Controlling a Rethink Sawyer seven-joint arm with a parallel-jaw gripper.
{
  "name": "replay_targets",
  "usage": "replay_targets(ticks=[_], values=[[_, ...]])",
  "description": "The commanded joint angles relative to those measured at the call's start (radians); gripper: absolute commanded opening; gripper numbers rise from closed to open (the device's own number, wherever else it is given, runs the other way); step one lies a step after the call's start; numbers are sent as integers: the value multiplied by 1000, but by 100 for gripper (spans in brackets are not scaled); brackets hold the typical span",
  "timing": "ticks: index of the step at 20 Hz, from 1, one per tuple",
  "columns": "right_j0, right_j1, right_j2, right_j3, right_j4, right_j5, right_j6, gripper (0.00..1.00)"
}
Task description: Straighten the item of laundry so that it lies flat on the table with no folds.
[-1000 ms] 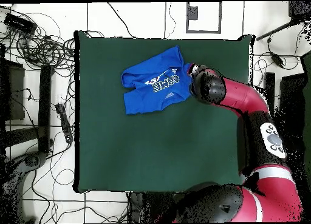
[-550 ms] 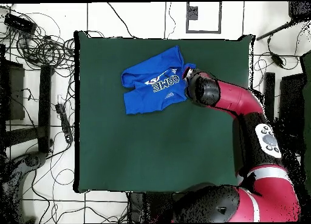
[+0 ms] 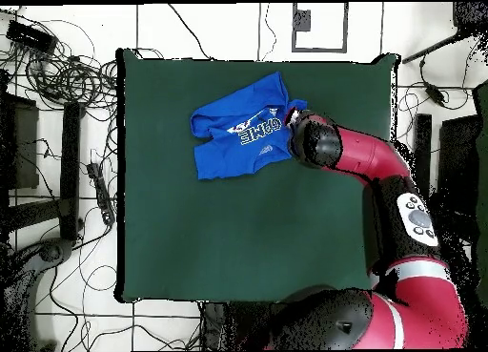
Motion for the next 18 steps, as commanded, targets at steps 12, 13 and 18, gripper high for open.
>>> replay_targets(ticks=[12, 13, 18], values=[[48, 161, 100, -29, -31, 42, -29, 100], [49, 164, 98, -33, -30, 45, -28, 100], [51, 178, 95, -51, -33, 46, -30, 100]])
